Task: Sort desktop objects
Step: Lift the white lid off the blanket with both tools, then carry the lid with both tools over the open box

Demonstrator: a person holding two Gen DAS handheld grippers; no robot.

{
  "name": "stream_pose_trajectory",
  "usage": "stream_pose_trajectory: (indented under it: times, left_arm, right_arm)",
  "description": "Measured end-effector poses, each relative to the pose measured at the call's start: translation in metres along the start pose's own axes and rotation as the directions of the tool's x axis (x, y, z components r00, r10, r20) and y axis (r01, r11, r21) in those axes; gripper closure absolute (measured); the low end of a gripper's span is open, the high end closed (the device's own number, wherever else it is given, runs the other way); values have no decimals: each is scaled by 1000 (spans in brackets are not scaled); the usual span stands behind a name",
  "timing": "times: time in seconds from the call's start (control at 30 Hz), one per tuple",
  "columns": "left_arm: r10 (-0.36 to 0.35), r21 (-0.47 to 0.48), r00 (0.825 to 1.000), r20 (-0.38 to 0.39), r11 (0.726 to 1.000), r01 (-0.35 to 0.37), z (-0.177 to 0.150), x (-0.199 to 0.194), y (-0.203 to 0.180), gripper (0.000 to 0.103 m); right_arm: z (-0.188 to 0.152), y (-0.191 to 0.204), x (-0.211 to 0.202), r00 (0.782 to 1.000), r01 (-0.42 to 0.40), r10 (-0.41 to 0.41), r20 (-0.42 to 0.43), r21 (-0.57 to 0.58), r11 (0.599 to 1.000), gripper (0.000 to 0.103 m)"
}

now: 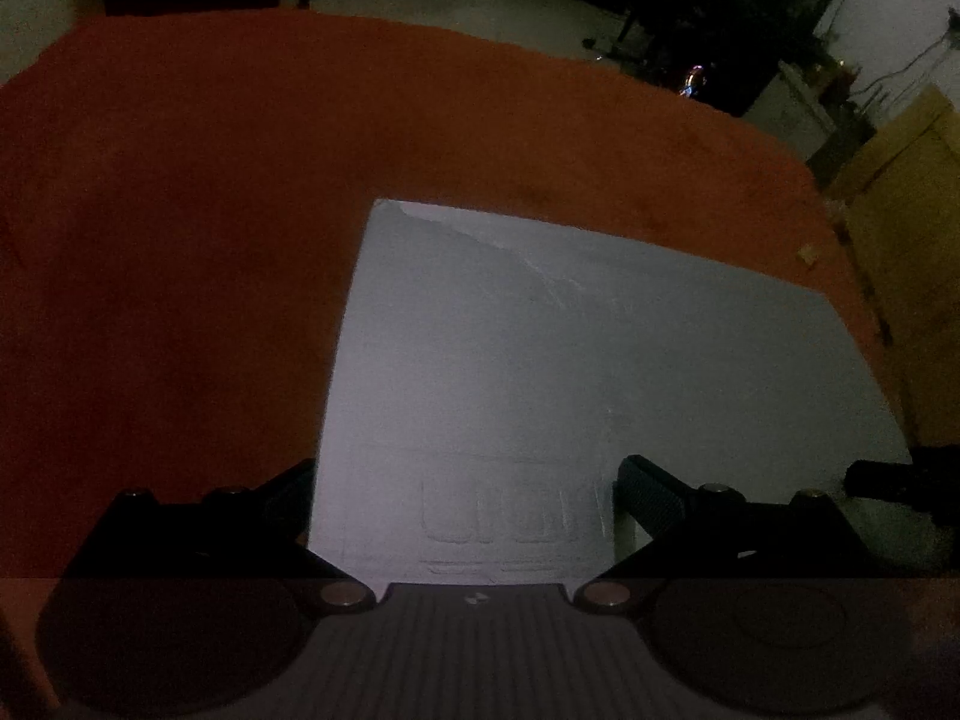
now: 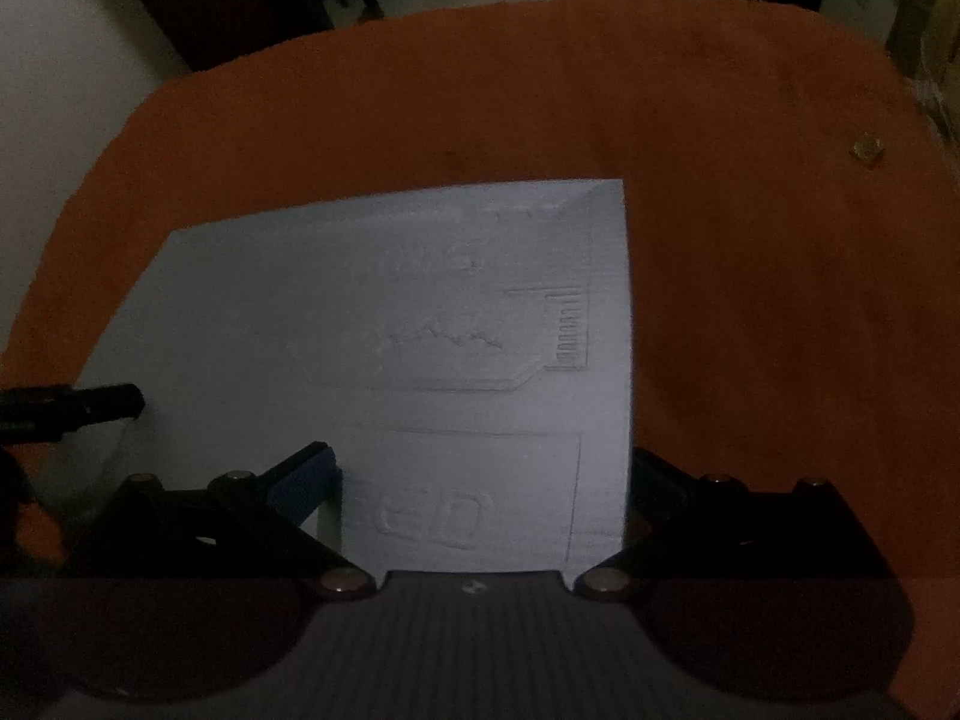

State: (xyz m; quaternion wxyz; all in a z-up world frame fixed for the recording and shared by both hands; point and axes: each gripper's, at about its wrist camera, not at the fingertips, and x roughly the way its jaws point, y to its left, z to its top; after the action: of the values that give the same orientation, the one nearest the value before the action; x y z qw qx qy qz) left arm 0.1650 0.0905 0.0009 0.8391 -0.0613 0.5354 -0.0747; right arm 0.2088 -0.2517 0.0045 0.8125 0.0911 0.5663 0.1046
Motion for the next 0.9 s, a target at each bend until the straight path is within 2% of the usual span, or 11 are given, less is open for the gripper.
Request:
stream_pose_trajectory:
  times: [0.07,0.2,0.47,0.6,0.7,0.9]
  left_arm:
    - [10,12,1000,-9,1000,-10,-2,6,-3,0]
    - [25,46,999,26,999,-27,-12,-2,4,0]
    - [28,38,1000,-6,999,-28,-15,4,9,1]
    - [77,101,997,-16,992,-75,-14,11,8,1]
    - [97,143,995,-17,985,-94,-12,16,4,1]
    - [95,140,995,-14,986,-92,-8,14,1,1]
  right_arm:
    - [1,0,10,1000,8,-8,-17,-1,1000,0]
    - [5,-2,24,1000,6,-6,-17,6,1000,0]
    - [2,5,35,1000,10,-9,15,-60,998,0]
    - [4,10,43,999,15,-10,52,-87,996,1]
    - [10,15,45,999,32,-27,42,-126,991,0]
    - [15,3,50,999,16,-15,31,-52,999,0]
